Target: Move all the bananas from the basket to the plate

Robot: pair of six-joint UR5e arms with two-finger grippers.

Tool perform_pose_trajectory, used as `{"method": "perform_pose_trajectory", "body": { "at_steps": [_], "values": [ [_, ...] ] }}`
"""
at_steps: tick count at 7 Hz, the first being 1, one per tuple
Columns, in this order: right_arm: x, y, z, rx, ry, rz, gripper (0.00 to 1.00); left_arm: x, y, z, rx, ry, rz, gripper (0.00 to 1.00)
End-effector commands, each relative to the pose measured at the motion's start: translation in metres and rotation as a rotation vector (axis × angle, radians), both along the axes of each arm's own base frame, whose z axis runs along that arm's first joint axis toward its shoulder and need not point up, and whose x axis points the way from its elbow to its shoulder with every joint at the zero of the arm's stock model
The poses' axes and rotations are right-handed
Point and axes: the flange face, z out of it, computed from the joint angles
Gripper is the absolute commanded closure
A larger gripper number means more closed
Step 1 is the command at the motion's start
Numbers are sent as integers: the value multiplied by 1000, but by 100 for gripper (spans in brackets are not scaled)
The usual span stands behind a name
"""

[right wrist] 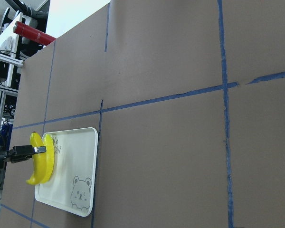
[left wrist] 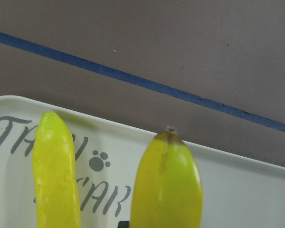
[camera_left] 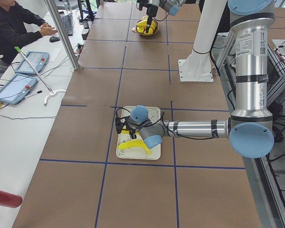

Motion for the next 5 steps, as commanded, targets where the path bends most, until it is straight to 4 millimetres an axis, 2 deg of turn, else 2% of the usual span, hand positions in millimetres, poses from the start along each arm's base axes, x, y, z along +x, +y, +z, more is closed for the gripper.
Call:
{"method": "perform_pose_trajectory", "body": {
  "at_steps": [1, 3, 4, 5],
  "values": [
    [0, 0, 1, -1, 1, 1, 0, -3, 3, 2, 22, 2, -9, 1],
    [9, -5, 12, -11, 19, 10, 0, -3, 2, 1, 33, 10, -9, 1],
    [17, -10, 25, -23, 40, 16, 0, -1, 2, -8, 43, 28, 2, 1],
    [44, -28, 50, -45, 81, 20, 0, -7, 0, -31, 54, 74, 27, 1]
  ]
}}
